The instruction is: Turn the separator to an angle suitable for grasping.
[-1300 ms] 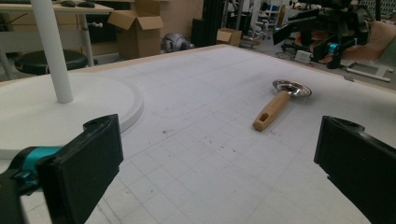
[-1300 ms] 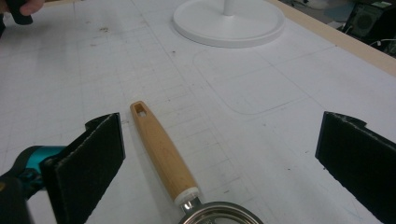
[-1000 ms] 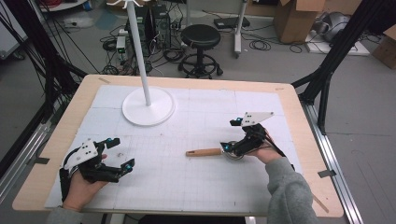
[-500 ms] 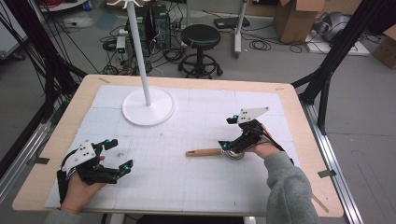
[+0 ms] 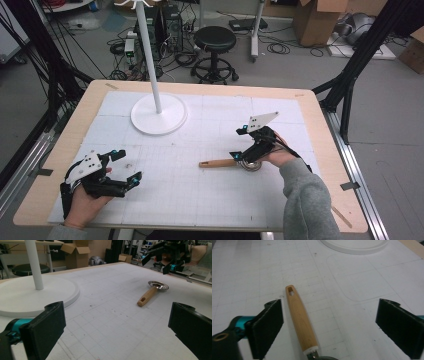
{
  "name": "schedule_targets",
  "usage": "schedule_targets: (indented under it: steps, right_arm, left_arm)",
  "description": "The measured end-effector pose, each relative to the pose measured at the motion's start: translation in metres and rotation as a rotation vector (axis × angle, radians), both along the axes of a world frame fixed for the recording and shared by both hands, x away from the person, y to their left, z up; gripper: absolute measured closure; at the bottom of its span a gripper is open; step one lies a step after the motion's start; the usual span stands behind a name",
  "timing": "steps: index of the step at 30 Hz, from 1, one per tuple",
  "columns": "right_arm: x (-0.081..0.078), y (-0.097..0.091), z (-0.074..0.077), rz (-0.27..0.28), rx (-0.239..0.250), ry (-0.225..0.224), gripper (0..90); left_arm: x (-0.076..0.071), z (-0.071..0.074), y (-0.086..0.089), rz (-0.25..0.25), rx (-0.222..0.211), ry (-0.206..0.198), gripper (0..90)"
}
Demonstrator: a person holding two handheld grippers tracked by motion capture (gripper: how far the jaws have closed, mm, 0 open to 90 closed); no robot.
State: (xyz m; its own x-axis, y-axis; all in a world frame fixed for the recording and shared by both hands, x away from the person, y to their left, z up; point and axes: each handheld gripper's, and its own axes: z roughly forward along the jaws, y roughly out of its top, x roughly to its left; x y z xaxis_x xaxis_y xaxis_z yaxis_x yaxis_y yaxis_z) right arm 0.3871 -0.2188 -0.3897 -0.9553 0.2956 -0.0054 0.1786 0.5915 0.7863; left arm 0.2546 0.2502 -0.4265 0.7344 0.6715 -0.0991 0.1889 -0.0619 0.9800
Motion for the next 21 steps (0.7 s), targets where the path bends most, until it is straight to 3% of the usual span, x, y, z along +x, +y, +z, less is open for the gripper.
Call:
schedule_targets:
  steps: [5,9,17,21]
  right_arm:
    - [0.0,0.003,-0.002,0.034,-0.015,0.025,27.9]
    - [-0.001,0.006,-0.003,0.074,-0.033,0.04,45.3]
    - [-0.005,0.014,-0.007,0.141,-0.075,0.032,73.0]
    - [-0.005,0.017,-0.009,0.162,-0.078,0.03,80.0]
  left_arm:
    - [0.0,0.0,0.002,0.0,0.006,-0.001,1.7]
    - [0.0,0.0,0.002,0.005,0.002,0.003,1.7]
    - [-0.001,0.0,0.002,0.002,0.005,0.003,1.7]
    - [-0.001,0.0,0.002,0.004,0.005,0.003,1.7]
